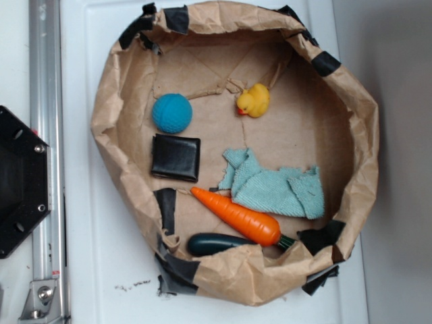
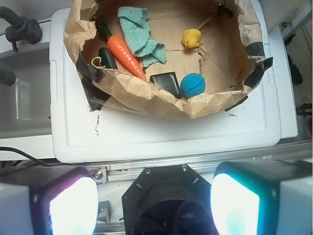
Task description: Grab the yellow duck.
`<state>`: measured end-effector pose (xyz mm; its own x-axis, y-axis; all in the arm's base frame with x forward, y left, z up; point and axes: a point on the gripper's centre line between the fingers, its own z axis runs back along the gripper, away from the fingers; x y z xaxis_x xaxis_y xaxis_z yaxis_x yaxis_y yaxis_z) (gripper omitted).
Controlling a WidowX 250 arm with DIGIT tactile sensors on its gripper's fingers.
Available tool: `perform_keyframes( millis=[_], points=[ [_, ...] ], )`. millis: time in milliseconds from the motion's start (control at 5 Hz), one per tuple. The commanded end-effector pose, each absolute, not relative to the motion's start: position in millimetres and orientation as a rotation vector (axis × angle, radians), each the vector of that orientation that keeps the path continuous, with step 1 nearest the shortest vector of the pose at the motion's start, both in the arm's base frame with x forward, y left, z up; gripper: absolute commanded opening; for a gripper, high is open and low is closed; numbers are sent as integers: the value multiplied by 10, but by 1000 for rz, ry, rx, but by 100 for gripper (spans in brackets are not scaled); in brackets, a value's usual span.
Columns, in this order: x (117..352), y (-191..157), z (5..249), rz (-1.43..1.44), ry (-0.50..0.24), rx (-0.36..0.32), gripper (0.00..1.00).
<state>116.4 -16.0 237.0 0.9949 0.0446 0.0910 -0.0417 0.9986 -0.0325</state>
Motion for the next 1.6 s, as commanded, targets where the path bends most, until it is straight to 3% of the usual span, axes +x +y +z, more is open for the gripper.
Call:
perform_keyframes(
  millis=[0,800,1200,1400],
  points=[
    [1164,-160,2370,43,-92,-31,100],
    [1164,-160,2370,43,-92,-31,100],
    [1834,150,2245,222,-357,-103,100],
    [2005,237,2191,291,-427,-125,100]
  ],
)
